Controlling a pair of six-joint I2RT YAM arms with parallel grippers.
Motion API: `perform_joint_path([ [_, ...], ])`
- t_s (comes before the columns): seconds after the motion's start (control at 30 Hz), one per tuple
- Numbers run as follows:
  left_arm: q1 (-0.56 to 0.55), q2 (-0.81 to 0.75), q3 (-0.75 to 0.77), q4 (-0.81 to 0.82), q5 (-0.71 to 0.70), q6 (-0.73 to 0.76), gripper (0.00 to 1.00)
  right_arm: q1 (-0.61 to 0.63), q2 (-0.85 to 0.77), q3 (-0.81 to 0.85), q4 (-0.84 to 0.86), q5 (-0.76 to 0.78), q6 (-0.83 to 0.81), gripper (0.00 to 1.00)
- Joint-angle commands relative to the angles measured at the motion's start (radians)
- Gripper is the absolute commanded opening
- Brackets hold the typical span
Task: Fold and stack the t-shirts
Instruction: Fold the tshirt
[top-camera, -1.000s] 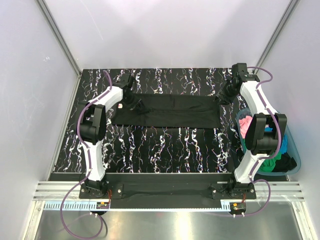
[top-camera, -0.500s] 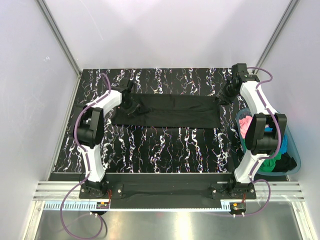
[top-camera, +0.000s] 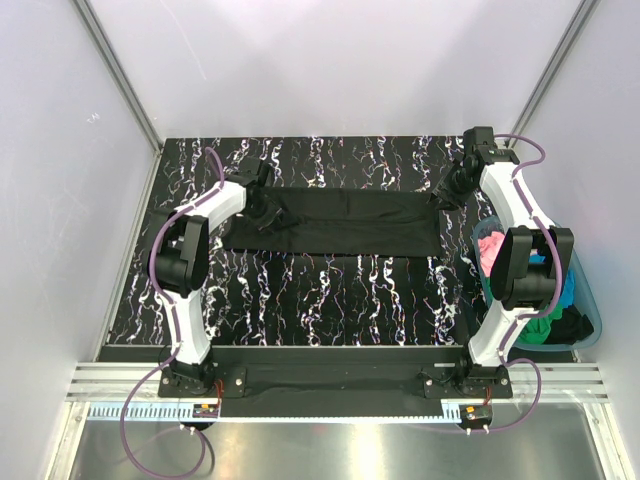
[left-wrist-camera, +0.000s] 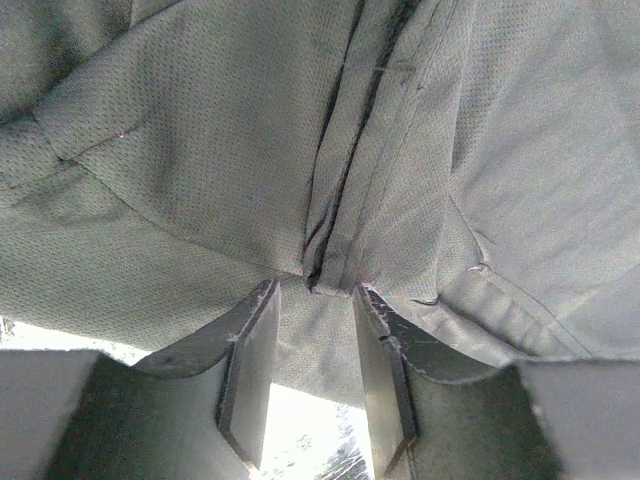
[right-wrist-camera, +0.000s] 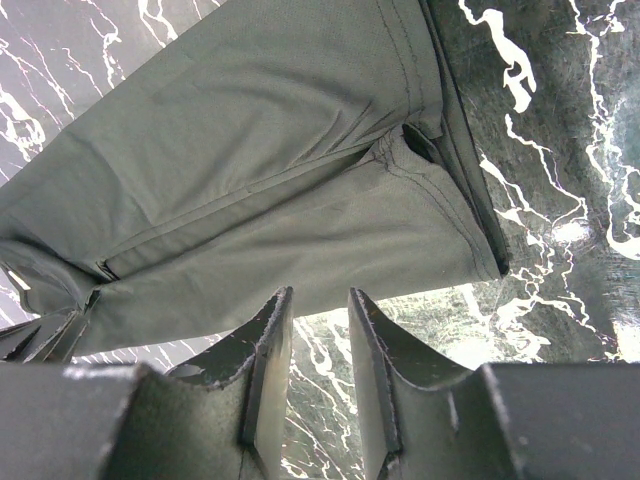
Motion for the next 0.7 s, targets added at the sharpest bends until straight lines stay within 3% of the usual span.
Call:
perform_joint_path([
  [0.0,-0.004,-0.007,0.036,0.025,-0.030,-0.004,0.39,0.004,-0.052,0.003,0.025,0.002,-0.004,0.36],
  [0.37,-0.004,0.026,0.088,0.039,-0.031,-0.006,0.29,0.003,-0.044,0.020,0.016,0.003,-0.012,0.36],
  [0.67,-0.007,0.009,0.095,-0.024,-0.086,-0.006,0.29,0.004,-0.037,0.029,0.013,0.003,-0.013,0.35],
])
